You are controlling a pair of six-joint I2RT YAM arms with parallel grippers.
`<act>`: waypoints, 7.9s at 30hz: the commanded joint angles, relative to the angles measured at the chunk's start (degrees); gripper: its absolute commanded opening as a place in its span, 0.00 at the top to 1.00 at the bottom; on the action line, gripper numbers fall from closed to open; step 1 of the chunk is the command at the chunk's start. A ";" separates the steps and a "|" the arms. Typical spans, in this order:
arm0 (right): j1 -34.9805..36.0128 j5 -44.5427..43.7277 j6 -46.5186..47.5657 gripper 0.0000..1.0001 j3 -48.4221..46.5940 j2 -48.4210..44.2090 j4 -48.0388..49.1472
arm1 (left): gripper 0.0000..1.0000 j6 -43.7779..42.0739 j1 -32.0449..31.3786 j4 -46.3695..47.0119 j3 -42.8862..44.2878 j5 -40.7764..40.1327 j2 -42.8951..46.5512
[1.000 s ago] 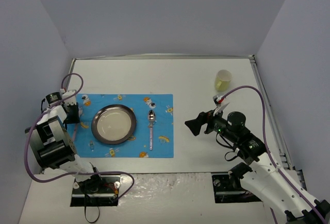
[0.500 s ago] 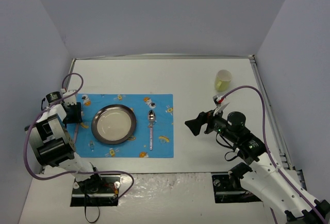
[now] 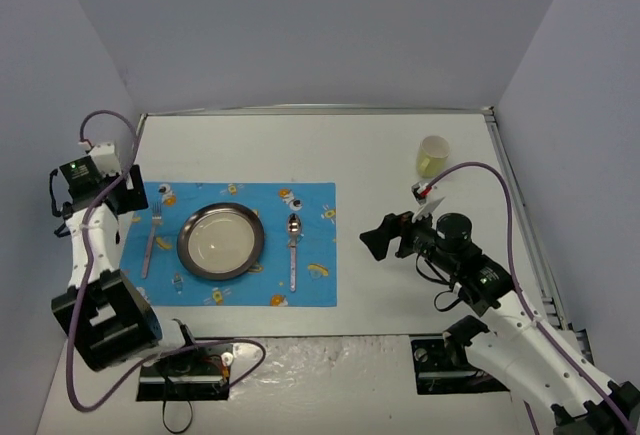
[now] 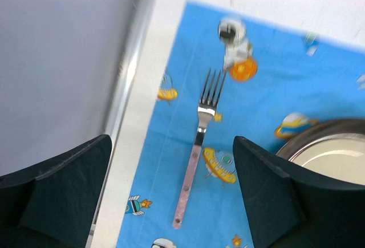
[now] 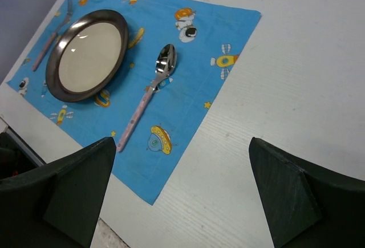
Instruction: Set the dinner table for one person
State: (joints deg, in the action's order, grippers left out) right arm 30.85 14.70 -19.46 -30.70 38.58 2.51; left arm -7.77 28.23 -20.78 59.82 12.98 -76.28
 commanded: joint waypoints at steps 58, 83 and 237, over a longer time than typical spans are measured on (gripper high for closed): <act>-24.57 -25.60 1.57 0.27 -46.09 60.71 -8.52 | 0.03 17.04 -37.37 -8.80 -12.80 -21.33 38.97; -24.52 -32.97 0.06 0.73 -47.11 66.57 -6.03 | 0.03 16.74 -37.45 -8.93 -13.14 -21.17 37.79; 5.54 -55.13 18.49 0.00 -13.60 -22.50 -9.01 | 0.03 17.34 -37.63 -39.07 9.97 -32.05 66.09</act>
State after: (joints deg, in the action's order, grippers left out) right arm 36.40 -38.24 -1.48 -44.12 15.55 -11.83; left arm 10.70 -9.06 -60.78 68.34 -19.55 -8.40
